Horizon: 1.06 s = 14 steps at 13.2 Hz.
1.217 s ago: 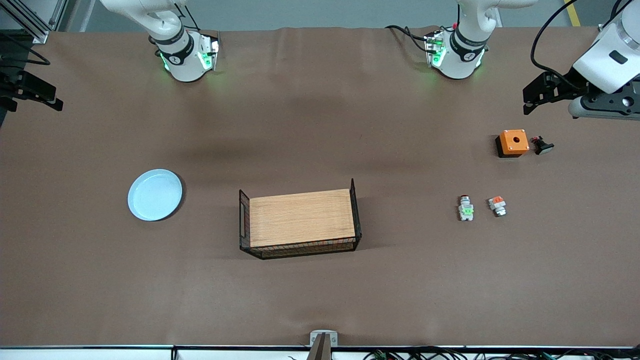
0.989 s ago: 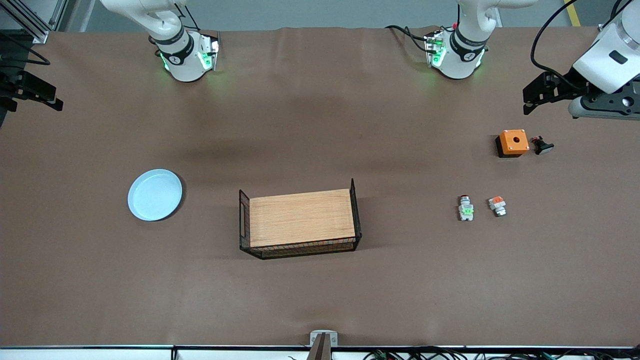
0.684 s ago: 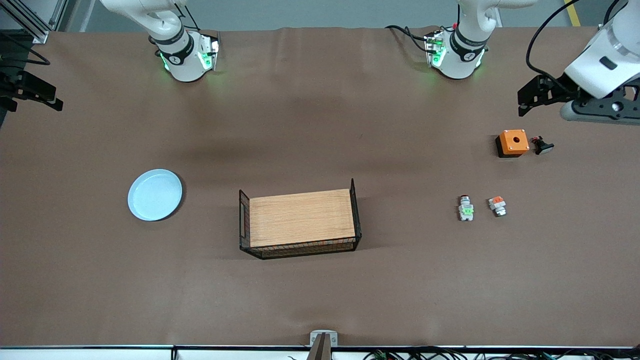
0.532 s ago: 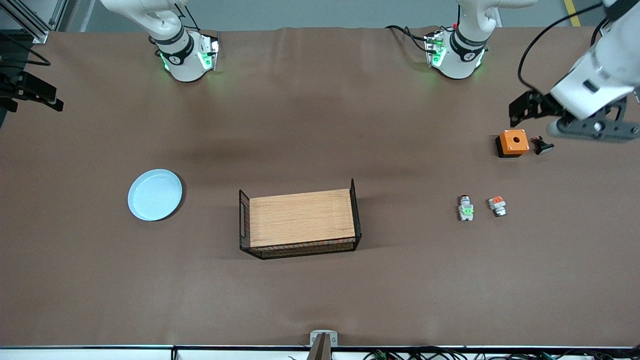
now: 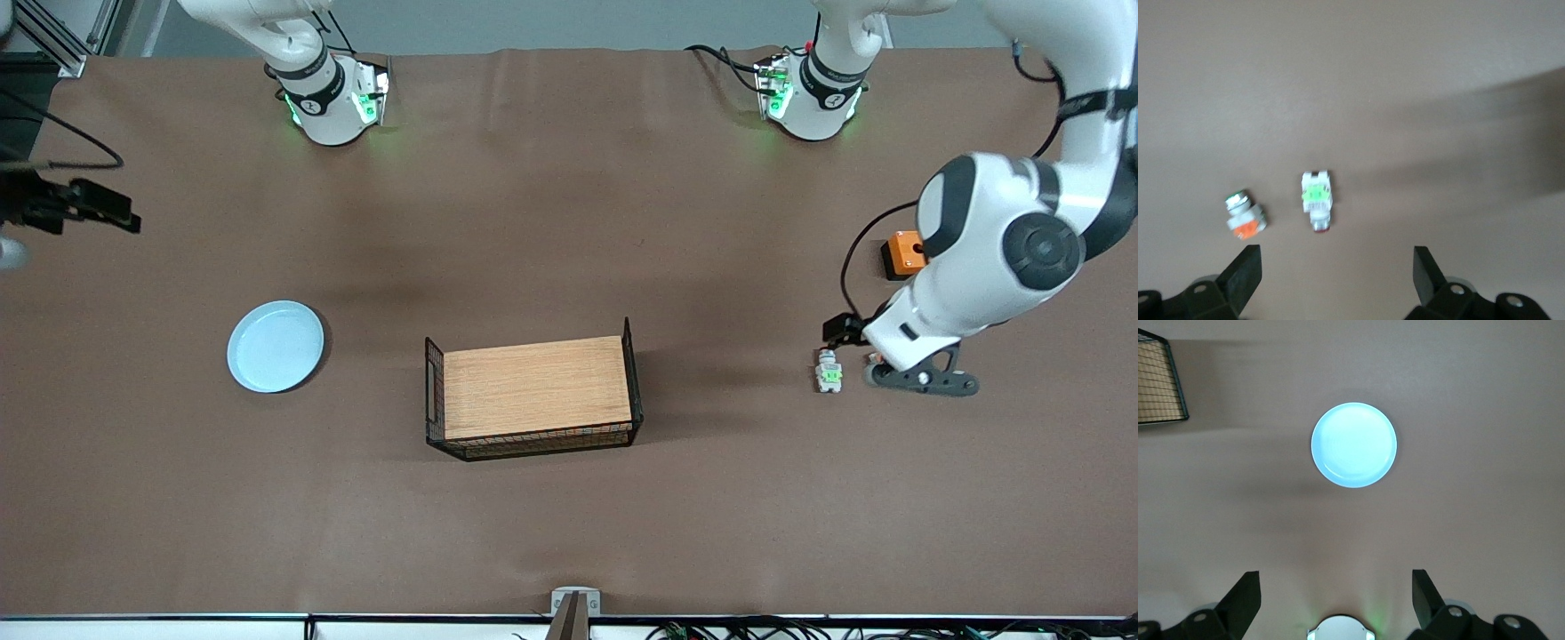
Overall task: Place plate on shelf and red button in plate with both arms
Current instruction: 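Grasp the green button with the left gripper while the right gripper reaches the plate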
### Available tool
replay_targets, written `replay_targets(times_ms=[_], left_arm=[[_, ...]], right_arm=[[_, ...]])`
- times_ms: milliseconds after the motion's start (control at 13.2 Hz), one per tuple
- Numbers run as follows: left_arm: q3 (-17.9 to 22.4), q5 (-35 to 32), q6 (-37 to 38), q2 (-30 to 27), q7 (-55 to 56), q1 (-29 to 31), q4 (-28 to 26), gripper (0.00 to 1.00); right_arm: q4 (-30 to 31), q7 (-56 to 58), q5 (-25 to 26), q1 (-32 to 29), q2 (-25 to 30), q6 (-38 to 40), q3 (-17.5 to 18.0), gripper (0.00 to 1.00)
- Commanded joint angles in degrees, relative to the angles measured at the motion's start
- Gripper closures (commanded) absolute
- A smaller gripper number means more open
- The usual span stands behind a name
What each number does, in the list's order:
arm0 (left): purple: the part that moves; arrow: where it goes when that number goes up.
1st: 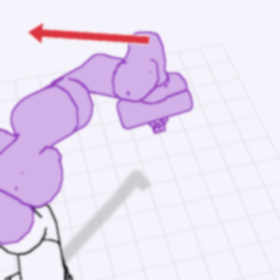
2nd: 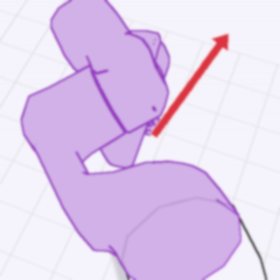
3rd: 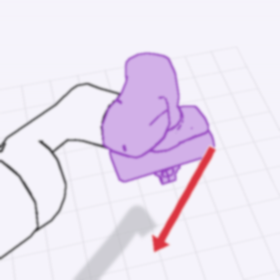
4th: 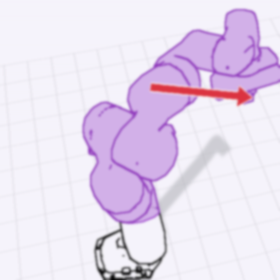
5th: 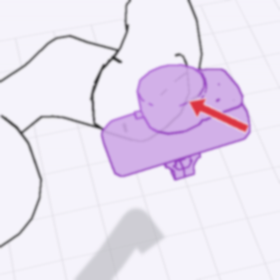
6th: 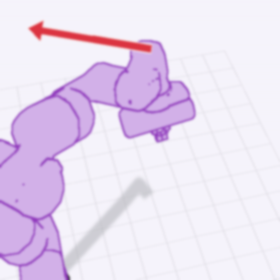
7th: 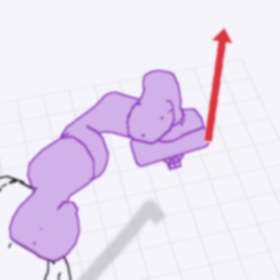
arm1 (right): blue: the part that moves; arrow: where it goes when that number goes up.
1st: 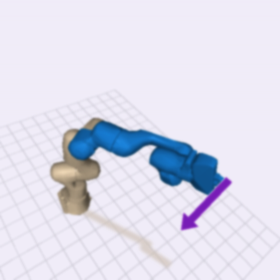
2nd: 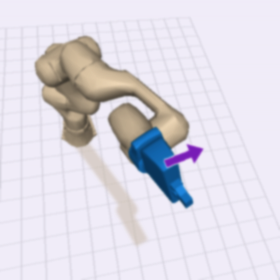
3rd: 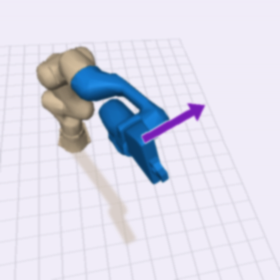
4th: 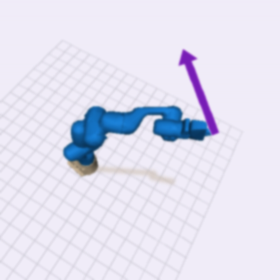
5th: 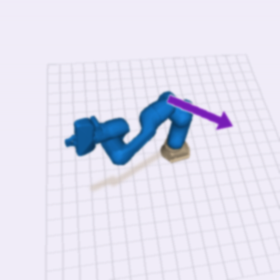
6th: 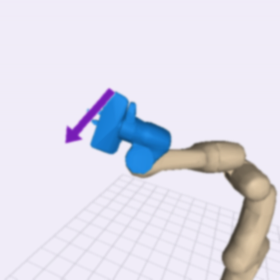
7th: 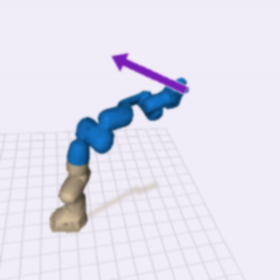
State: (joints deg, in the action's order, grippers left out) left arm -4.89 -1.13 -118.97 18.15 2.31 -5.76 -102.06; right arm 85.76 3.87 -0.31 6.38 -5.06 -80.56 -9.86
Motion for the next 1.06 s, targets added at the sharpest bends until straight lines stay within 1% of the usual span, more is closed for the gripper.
replay_targets(times_ms=[0,228,380,532,684,913,989], left_arm=[[-0.2,0.0,-6.0,2.9,0.9,0.7,-1.2,0.0],[-0.2,0.0,-16.4,7.1,0.3,2.2,-4.8,0.0],[-0.2,0.0,-21.2,8.7,-0.3,2.8,-6.9,0.0],[-0.2,0.0,-24.0,9.6,-0.3,3.1,-8.7,0.0],[-0.2,0.0,-26.2,10.3,-0.1,3.1,-10.7,0.0],[-0.1,0.0,-26.5,10.4,-0.1,3.5,-12.0,0.0],[-0.1,0.0,-26.5,11.0,-0.1,3.6,-12.2,0.0]], right_arm=[[-1.5,-0.8,0.3,0.2,-3.5,-0.1,0.0,0.0],[-1.4,-0.8,-0.1,-0.1,-7.3,-3.5,0.0,0.0],[-1.2,-0.1,0.0,-0.7,-9.0,-4.8,0.0,0.0],[-1.0,2.4,-0.3,-1.7,-10.5,-6.5,0.0,0.0],[-0.9,3.0,-2.7,-2.9,-12.1,-7.5,-0.1,0.0],[-0.7,6.2,-2.7,-3.4,-14.2,-8.0,-0.1,0.0],[-0.5,10.1,-2.7,-3.7,-15.1,-9.1,-0.1,0.0]])
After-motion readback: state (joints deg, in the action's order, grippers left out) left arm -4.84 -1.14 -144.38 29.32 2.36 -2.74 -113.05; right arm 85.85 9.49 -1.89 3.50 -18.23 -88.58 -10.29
